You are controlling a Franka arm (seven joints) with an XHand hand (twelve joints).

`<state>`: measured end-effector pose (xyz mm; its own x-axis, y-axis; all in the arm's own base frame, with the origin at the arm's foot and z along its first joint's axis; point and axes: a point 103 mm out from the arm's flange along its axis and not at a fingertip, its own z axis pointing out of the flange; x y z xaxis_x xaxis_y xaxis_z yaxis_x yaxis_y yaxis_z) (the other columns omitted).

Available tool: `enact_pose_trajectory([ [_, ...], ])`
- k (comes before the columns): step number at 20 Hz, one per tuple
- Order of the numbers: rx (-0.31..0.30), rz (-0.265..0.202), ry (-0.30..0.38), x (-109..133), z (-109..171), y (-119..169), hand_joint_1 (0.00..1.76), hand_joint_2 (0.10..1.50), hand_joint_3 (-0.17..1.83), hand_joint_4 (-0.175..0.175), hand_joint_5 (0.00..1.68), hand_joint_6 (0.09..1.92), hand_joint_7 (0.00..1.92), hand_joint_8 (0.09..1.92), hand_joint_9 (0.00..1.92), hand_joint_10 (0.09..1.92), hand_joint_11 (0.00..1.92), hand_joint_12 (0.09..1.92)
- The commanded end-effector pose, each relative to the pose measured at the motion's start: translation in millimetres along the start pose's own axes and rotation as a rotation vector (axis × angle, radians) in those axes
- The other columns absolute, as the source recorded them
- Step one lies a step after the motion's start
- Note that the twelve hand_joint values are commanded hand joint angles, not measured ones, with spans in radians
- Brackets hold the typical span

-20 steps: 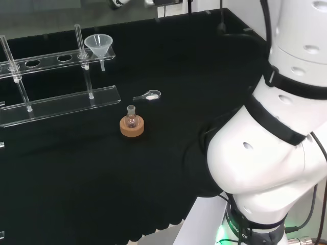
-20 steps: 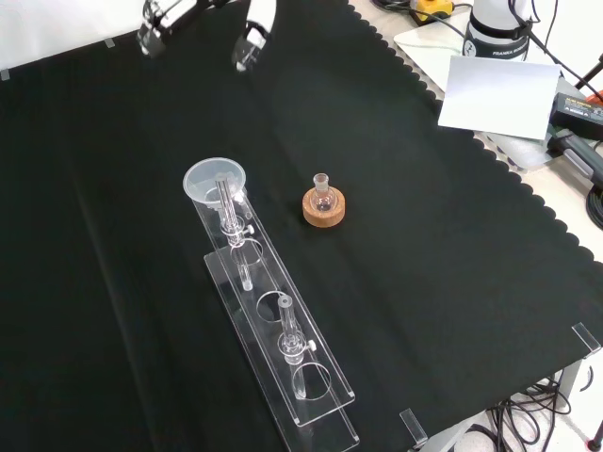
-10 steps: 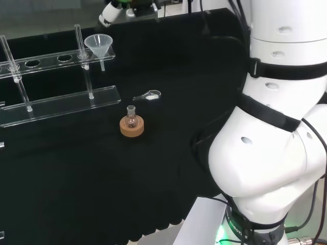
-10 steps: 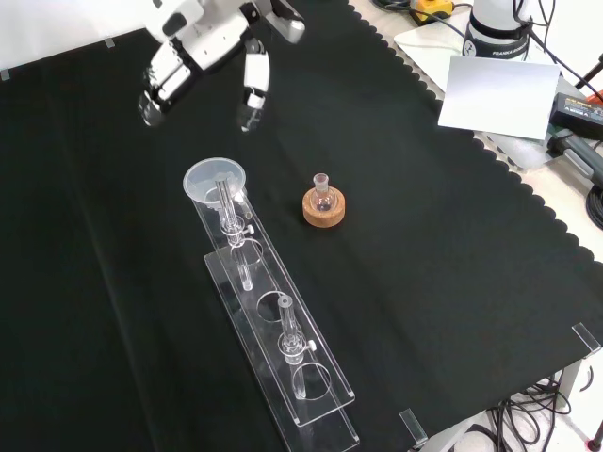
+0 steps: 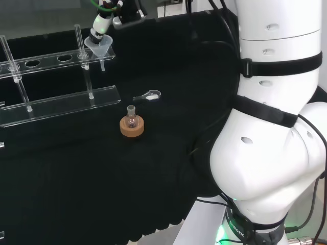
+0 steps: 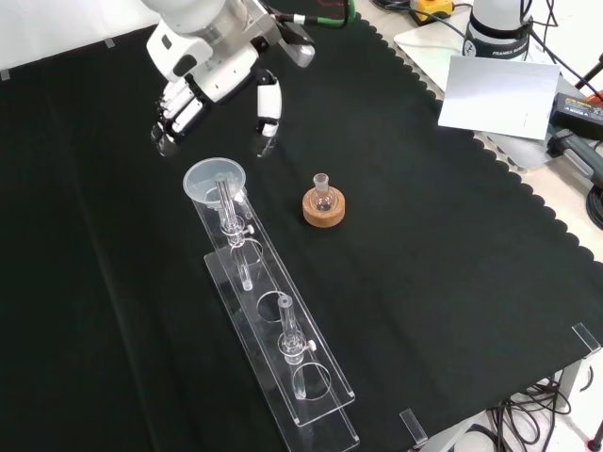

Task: Pick up the funnel from the transparent funnel stand.

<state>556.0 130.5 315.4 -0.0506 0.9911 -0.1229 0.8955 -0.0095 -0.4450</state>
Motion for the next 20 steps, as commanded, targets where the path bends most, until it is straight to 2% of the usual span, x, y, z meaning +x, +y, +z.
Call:
enact_pose_trajectory([
  [1, 0.025, -0.016, -0.016, 10, 7, 6, 0.59, 0.72, 0.38, 0.013, 0.02, 0.09, 0.0, 0.12, 0.01, 0.87, 0.31, 1.52],
  [7, 0.026, -0.03, -0.022, 16, 10, 16, 0.6, 0.7, 0.39, 0.015, 0.0, 0.09, 0.0, 0.09, 0.0, 0.84, 0.31, 1.52],
  [12, 0.03, -0.045, -0.025, 22, 12, 23, 0.62, 0.67, 0.43, 0.015, 0.0, 0.09, 0.0, 0.09, 0.0, 0.9, 0.33, 1.52],
  [20, 0.046, -0.066, -0.013, 29, 19, 31, 0.66, 0.65, 0.47, 0.018, 0.01, 0.09, 0.0, 0.27, 0.03, 0.94, 0.37, 1.51],
])
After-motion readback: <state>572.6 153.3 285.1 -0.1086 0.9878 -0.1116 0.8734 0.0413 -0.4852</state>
